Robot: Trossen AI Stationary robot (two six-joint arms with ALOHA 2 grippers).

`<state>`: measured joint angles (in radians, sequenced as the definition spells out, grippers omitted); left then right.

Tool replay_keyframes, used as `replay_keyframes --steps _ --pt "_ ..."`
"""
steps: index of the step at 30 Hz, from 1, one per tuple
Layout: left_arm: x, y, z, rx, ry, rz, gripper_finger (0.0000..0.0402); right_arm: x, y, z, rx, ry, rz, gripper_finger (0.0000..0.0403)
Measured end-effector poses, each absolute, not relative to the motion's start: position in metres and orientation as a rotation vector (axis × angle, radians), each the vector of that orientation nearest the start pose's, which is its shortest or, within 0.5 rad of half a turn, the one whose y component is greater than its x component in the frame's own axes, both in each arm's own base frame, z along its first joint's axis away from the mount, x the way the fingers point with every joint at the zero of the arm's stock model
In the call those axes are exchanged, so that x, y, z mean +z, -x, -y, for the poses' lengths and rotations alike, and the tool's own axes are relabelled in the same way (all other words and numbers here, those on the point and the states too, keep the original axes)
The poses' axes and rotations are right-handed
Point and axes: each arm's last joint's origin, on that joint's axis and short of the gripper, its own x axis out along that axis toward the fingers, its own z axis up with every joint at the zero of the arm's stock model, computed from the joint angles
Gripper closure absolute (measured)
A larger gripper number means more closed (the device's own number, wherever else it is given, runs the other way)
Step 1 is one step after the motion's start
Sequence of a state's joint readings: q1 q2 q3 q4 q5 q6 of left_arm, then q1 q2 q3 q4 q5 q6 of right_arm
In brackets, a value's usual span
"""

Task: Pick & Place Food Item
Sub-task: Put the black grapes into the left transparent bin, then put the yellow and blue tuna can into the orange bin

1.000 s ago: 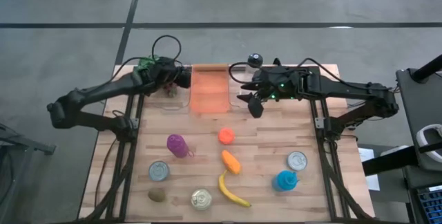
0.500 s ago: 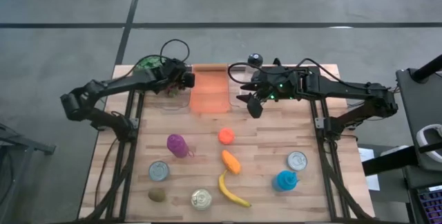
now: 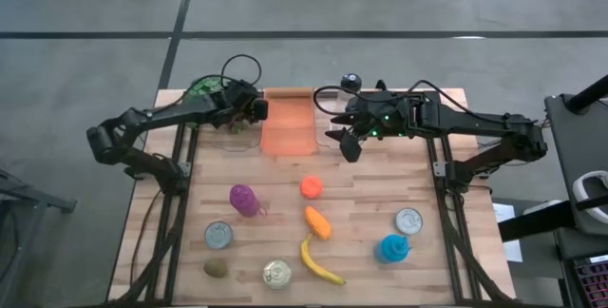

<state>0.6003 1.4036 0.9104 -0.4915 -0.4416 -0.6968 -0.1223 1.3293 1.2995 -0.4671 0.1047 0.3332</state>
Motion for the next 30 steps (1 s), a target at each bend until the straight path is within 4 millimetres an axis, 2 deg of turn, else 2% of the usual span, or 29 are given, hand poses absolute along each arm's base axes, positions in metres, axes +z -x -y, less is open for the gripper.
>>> replay_keyframes --steps 18,24,30 --pt "0.225 -0.214 -0.166 1.276 0.648 -0.649 0.0242 0.367 -0.286 0.038 -0.303 -0.329 -0.456 0.0186" --pt "0.256 -0.207 -0.158 1.189 0.66 -0.55 0.0232 0.366 -0.286 0.038 -0.303 -0.329 -0.459 0.0187" --pt "0.291 -0.189 -0.135 1.05 0.611 -0.452 0.0249 0.366 -0.285 0.038 -0.304 -0.329 -0.464 0.0188"
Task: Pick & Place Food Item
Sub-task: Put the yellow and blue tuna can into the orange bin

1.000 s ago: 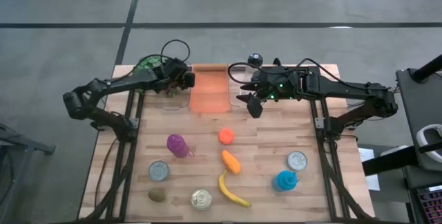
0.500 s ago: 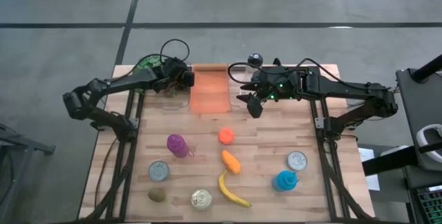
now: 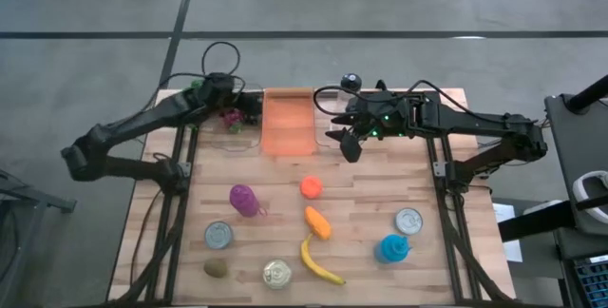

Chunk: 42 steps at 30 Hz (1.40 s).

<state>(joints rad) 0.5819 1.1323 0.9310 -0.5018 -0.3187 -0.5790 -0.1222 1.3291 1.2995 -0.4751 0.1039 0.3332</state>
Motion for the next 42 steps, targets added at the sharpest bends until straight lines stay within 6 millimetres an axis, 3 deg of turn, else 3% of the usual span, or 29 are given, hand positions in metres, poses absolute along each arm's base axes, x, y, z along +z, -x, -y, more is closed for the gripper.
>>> replay_keyframes --steps 9,22,29,35,42 --pt "0.324 -0.177 -0.088 0.841 0.536 -0.336 0.0287 0.372 -0.27 0.035 -0.301 -0.344 -0.489 0.0227" --pt "0.334 -0.189 -0.035 0.538 0.378 -0.349 0.0295 0.385 -0.214 0.027 -0.344 -0.432 -0.59 0.0346" --pt "0.34 -0.193 -0.024 0.454 0.283 -0.31 0.0295 0.382 -0.18 0.015 -0.341 -0.546 -0.734 0.0391" --pt "0.34 -0.193 -0.024 0.448 0.256 -0.312 0.0295 0.363 -0.16 -0.004 -0.325 -0.637 -1.094 0.0394" --pt "0.34 -0.193 -0.024 0.449 0.256 -0.312 0.0296 0.343 -0.157 -0.027 -0.283 -0.723 -1.339 0.0394"
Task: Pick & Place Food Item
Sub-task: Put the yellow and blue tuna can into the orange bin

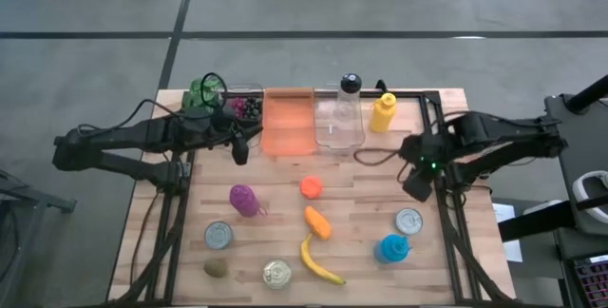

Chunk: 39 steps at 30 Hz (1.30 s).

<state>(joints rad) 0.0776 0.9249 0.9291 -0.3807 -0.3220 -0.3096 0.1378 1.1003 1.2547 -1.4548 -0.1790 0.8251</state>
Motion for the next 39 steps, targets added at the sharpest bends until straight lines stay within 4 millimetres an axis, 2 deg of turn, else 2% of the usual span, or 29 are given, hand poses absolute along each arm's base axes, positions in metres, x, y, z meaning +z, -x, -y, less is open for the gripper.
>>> replay_keyframes --steps 5,9,15,19,24,31,39 --pt "0.341 -0.193 -0.024 0.458 0.254 -0.308 0.0296 0.315 -0.159 -0.044 -0.274 -0.766 -1.48 0.0394" --pt "0.341 -0.193 -0.025 0.462 0.254 -0.307 0.0296 0.288 -0.163 -0.053 -0.261 -0.821 -1.469 0.0394" --pt "0.341 -0.193 -0.025 0.468 0.253 -0.306 0.0296 0.246 -0.165 -0.056 -0.31 -0.903 -1.48 0.0394" --pt "0.341 -0.193 -0.025 0.468 0.253 -0.306 0.0296 0.222 -0.159 -0.055 -0.393 -0.937 -1.519 0.0394" --pt "0.341 -0.193 -0.025 0.467 0.253 -0.306 0.0296 0.205 -0.153 -0.053 -0.432 -0.96 -1.566 0.0394" --pt "0.341 -0.193 -0.025 0.468 0.253 -0.306 0.0296 0.184 -0.155 -0.054 -0.405 -0.998 -1.519 0.0394" --pt "0.341 -0.193 -0.025 0.468 0.253 -0.307 0.0296 0.162 -0.147 -0.052 -0.506 -0.999 -1.577 0.0394"
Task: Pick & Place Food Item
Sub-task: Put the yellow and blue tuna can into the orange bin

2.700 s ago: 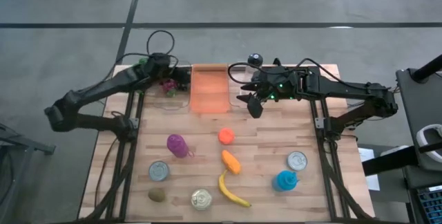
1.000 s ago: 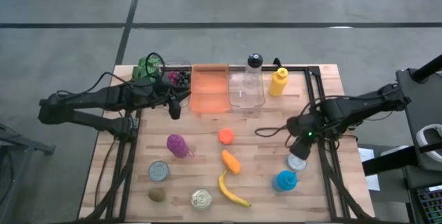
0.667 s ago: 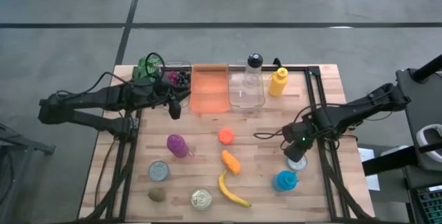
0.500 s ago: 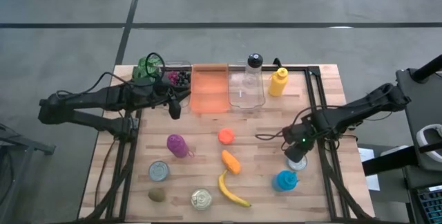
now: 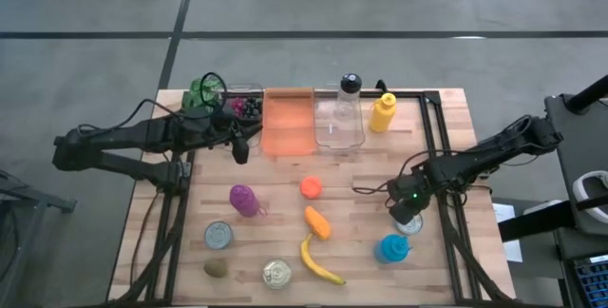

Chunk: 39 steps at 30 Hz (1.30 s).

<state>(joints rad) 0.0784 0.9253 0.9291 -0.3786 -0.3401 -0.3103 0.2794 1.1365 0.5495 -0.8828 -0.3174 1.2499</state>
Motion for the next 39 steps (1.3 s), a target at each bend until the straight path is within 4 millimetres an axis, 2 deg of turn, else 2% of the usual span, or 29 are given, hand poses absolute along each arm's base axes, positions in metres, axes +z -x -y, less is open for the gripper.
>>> replay_keyframes --steps 8,20,30,39 --pt "0.341 -0.193 -0.025 0.468 0.253 -0.307 0.0296 0.157 -0.154 -0.052 -0.552 -0.946 -1.581 0.0394" --pt "0.341 -0.193 -0.025 0.468 0.253 -0.307 0.0296 0.156 -0.184 -0.038 -0.587 -0.861 -1.515 0.0394" --pt "0.341 -0.193 -0.025 0.468 0.253 -0.307 0.0296 0.157 -0.232 -0.01 -0.525 -0.726 -1.493 0.0394" --pt "0.34 -0.193 -0.025 0.461 0.213 -0.317 0.0296 0.159 -0.292 0.0 -0.406 -0.57 -1.479 0.0394"
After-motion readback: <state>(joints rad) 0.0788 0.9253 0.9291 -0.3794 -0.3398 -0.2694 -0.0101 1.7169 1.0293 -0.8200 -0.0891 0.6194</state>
